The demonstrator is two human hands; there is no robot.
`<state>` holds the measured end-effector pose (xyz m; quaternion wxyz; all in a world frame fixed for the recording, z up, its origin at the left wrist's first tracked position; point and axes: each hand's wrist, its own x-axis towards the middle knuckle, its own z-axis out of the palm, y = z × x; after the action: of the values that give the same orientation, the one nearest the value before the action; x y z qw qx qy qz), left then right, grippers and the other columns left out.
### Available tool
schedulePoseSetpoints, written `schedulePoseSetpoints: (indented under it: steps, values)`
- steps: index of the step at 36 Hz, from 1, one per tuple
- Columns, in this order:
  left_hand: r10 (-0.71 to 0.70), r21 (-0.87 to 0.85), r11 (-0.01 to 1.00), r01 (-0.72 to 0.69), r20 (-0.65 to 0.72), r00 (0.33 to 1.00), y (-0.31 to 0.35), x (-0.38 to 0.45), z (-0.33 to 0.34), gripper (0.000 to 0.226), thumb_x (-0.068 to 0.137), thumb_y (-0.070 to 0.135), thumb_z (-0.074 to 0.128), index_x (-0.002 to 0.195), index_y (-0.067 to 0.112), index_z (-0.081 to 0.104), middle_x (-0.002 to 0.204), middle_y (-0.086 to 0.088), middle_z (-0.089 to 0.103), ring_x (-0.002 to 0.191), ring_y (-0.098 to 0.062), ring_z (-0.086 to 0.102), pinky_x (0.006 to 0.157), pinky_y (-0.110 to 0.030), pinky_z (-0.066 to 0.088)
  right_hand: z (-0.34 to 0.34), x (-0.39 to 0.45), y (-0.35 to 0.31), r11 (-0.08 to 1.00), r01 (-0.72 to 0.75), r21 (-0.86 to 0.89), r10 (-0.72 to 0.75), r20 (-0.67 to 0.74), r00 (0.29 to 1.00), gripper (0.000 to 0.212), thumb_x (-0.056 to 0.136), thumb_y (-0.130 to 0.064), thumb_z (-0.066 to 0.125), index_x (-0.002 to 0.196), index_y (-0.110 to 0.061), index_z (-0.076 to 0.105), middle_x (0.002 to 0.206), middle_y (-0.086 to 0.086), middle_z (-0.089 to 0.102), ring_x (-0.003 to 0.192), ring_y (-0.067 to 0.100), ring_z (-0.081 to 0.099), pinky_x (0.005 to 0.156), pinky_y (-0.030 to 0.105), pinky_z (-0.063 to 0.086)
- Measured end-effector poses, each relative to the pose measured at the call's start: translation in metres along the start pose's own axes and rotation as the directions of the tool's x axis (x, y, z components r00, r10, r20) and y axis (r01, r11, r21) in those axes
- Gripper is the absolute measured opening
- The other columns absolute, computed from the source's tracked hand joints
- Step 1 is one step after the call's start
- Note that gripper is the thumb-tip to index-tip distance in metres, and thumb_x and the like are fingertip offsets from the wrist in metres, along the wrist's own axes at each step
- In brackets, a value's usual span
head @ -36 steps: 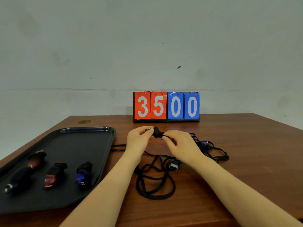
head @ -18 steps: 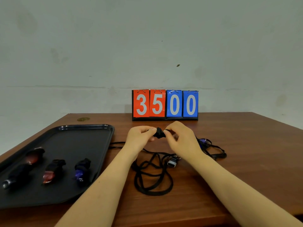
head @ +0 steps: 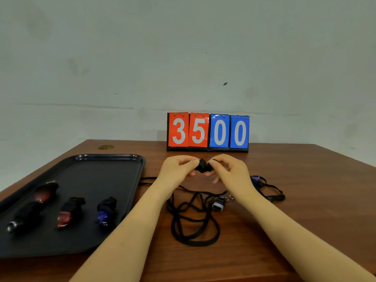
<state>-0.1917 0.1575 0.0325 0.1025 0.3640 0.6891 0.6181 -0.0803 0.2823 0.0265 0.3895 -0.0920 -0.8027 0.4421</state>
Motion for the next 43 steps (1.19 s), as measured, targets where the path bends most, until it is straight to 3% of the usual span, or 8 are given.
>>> schedulePoseSetpoints:
  steps: [6, 10, 16, 22, 27, 31, 36, 43]
  values:
    - [0.005, 0.091, 0.996, -0.008, 0.028, 1.000, -0.002, 0.003, 0.007, 0.018, 0.098, 0.033, 0.049, 0.087, 0.031, 0.064, 0.078, 0.006, 0.069, 0.072, -0.008, 0.065, 0.077, -0.026, 0.055, -0.001, 0.004, -0.006, 0.952, -0.202, 0.230, 0.190, 0.076, 0.979, 0.013, 0.095, -0.013, 0.056, 0.096, -0.008, 0.067, 0.074, 0.016, 0.069, 0.059, 0.015, 0.065, 0.059, 0.021, 0.054]
    - [0.114, 0.254, 0.960, -0.122, 0.045, 0.992, -0.005, 0.001, 0.013, 0.022, 0.102, 0.028, 0.040, 0.097, 0.026, 0.061, 0.089, 0.008, 0.063, 0.076, -0.006, 0.064, 0.069, -0.020, 0.054, -0.002, 0.005, -0.005, 0.882, -0.288, 0.374, 0.259, 0.127, 0.957, 0.018, 0.095, -0.011, 0.054, 0.102, 0.000, 0.065, 0.074, 0.012, 0.065, 0.059, 0.010, 0.062, 0.059, 0.018, 0.053]
    - [0.203, 0.197, 0.962, -0.189, -0.056, 0.978, -0.003, -0.005, 0.025, 0.026, 0.104, 0.023, 0.036, 0.103, 0.021, 0.061, 0.087, 0.004, 0.063, 0.066, -0.004, 0.061, 0.060, -0.014, 0.049, -0.001, 0.005, -0.007, 0.780, -0.351, 0.518, 0.303, 0.178, 0.936, 0.021, 0.097, -0.013, 0.052, 0.104, 0.002, 0.065, 0.071, 0.008, 0.065, 0.061, 0.009, 0.061, 0.058, 0.016, 0.052]
    - [0.249, 0.198, 0.954, -0.226, -0.102, 0.963, -0.002, -0.005, 0.032, 0.030, 0.105, 0.029, 0.030, 0.099, 0.026, 0.060, 0.093, 0.003, 0.062, 0.086, -0.011, 0.060, 0.079, -0.029, 0.051, 0.000, 0.005, -0.009, 0.676, -0.396, 0.621, 0.324, 0.232, 0.917, 0.022, 0.097, -0.012, 0.052, 0.108, 0.004, 0.064, 0.081, 0.012, 0.069, 0.067, 0.011, 0.066, 0.062, 0.017, 0.055]
    - [0.209, 0.121, 0.972, -0.203, -0.040, 0.977, 0.000, -0.009, 0.037, 0.033, 0.104, 0.030, 0.030, 0.105, 0.024, 0.062, 0.099, 0.001, 0.064, 0.096, -0.011, 0.059, 0.086, -0.032, 0.050, 0.006, 0.005, -0.012, 0.714, -0.354, 0.604, 0.302, 0.190, 0.934, 0.024, 0.097, -0.012, 0.050, 0.109, 0.004, 0.064, 0.081, 0.011, 0.067, 0.069, 0.013, 0.065, 0.064, 0.020, 0.055]
    - [0.154, 0.080, 0.986, -0.149, -0.058, 0.986, 0.006, -0.007, 0.035, 0.032, 0.104, 0.033, 0.032, 0.087, 0.024, 0.058, 0.081, 0.006, 0.059, 0.075, -0.004, 0.056, 0.068, -0.016, 0.044, 0.007, 0.005, -0.014, 0.701, -0.337, 0.628, 0.299, 0.170, 0.939, 0.021, 0.096, -0.010, 0.052, 0.105, 0.005, 0.063, 0.079, 0.011, 0.066, 0.068, 0.014, 0.066, 0.064, 0.022, 0.056]
    - [-0.026, -0.069, 0.997, 0.017, -0.135, 0.991, 0.011, -0.007, 0.033, 0.045, 0.101, 0.047, 0.030, 0.072, 0.021, 0.054, 0.064, 0.005, 0.051, 0.058, -0.007, 0.047, 0.055, -0.020, 0.037, 0.008, 0.003, -0.019, 0.725, -0.332, 0.603, 0.269, 0.196, 0.943, 0.017, 0.096, -0.010, 0.052, 0.098, 0.004, 0.062, 0.074, 0.009, 0.065, 0.063, 0.014, 0.065, 0.059, 0.020, 0.054]
    - [-0.222, -0.420, 0.884, 0.205, 0.009, 0.975, 0.016, -0.009, 0.033, 0.037, 0.099, 0.045, 0.040, 0.096, 0.015, 0.061, 0.065, 0.000, 0.055, 0.044, -0.008, 0.042, 0.037, -0.017, 0.033, 0.004, 0.003, -0.021, 0.671, -0.331, 0.663, 0.277, 0.190, 0.942, 0.014, 0.095, -0.009, 0.053, 0.094, 0.000, 0.064, 0.072, 0.007, 0.063, 0.060, 0.011, 0.060, 0.054, 0.018, 0.050]
